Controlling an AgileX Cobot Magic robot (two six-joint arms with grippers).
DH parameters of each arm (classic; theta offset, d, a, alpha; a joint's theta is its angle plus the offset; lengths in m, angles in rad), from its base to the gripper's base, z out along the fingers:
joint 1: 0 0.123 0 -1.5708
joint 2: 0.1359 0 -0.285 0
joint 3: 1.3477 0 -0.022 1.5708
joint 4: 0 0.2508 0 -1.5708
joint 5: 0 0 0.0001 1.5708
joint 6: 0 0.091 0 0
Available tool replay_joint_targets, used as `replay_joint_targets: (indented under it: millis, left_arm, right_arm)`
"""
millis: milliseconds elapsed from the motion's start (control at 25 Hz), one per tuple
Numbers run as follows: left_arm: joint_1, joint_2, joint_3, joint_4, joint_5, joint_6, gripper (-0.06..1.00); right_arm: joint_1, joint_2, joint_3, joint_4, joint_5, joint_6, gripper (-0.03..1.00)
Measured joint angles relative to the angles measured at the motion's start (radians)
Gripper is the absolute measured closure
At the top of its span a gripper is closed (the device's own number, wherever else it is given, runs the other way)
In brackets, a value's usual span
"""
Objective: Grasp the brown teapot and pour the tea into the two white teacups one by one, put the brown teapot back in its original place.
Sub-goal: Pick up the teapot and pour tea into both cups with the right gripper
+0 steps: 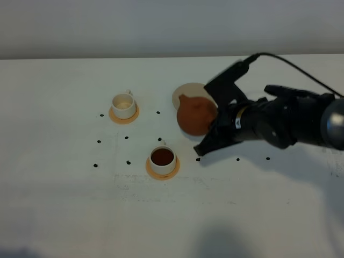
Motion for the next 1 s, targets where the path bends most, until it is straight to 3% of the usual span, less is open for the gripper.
replay_joint_targets:
  millis: [400,600,1000]
  left_arm:
    - [0.0,0.0,0.0,0.0,0.0,0.0,0.47]
    - [0.0,0.0,0.0,0.0,0.0,0.0,0.47]
    - [0.0,0.0,0.0,0.0,0.0,0.0,0.47]
  right_arm:
    - [-0.016,0.024,-0.214,-0.181,0.087,0.001,0.88]
    - [-0.015,0.078,-0.295,-0.225,0.097,0.0,0.88]
    - [0.054,0.17,-0.377,-0.362,0.099,0.0,0.88]
